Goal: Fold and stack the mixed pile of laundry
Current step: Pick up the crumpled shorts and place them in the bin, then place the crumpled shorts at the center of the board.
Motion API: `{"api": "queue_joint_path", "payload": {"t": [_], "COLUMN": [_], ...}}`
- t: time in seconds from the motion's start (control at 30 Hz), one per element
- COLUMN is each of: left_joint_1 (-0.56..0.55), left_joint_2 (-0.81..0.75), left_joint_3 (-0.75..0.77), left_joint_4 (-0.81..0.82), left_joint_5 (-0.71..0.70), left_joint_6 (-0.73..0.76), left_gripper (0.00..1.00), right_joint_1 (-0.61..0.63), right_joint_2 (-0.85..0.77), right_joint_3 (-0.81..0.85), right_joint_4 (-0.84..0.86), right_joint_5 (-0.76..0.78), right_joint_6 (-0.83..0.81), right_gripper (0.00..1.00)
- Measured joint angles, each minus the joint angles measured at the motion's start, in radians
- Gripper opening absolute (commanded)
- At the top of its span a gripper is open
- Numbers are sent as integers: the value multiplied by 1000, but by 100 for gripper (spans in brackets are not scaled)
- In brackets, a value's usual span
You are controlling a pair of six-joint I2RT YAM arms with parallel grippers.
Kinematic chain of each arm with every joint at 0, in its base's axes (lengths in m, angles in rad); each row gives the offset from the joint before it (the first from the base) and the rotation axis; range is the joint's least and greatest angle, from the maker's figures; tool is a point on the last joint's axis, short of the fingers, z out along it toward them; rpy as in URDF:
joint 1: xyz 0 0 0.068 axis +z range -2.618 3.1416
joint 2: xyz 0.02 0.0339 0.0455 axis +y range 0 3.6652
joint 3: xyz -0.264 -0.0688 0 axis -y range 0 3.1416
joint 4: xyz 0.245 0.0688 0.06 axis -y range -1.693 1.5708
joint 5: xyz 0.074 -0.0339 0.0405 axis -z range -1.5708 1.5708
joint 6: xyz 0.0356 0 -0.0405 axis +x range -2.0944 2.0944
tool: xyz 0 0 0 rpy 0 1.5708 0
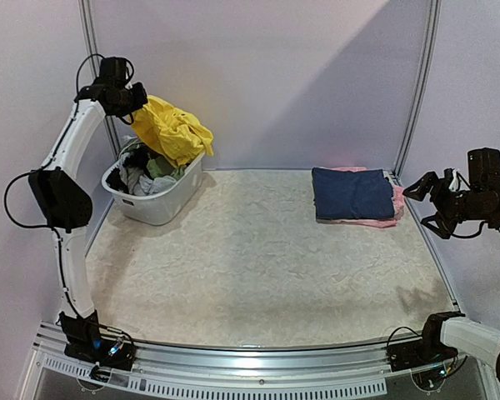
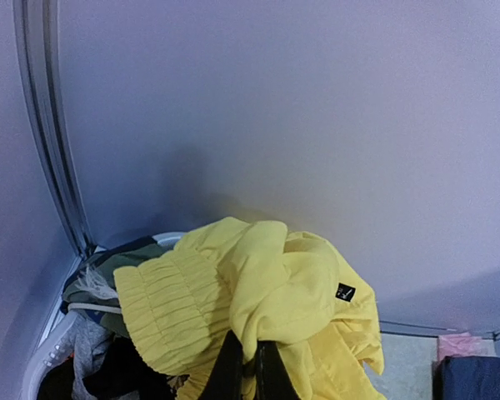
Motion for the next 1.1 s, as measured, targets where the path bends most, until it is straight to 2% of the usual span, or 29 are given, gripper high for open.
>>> {"api": "queue_joint_path", "payload": {"t": [0.2, 0.4, 0.67, 1.1], "left_joint_1": [-66, -201, -324, -595], "left_joint_2": [-118, -228, -451, -547], "left_joint_3": [0, -46, -278, -389], "left_joint_4": [10, -16, 19, -19], "left_joint_5": [49, 98, 244, 440], "left_joint_6": [14, 63, 35, -27], "left_gripper": [0, 0, 0, 0], "right_joint_1": [0, 0, 0, 0], "right_joint_2": [16, 16, 18, 17], "right_joint_3": [-3, -4, -19, -39], "right_joint_4": [72, 143, 227, 285], "right_joint_5": [-45, -99, -143, -172], "right_joint_6": [-19, -49, -77, -142], "right_gripper": [99, 99, 99, 99]}}
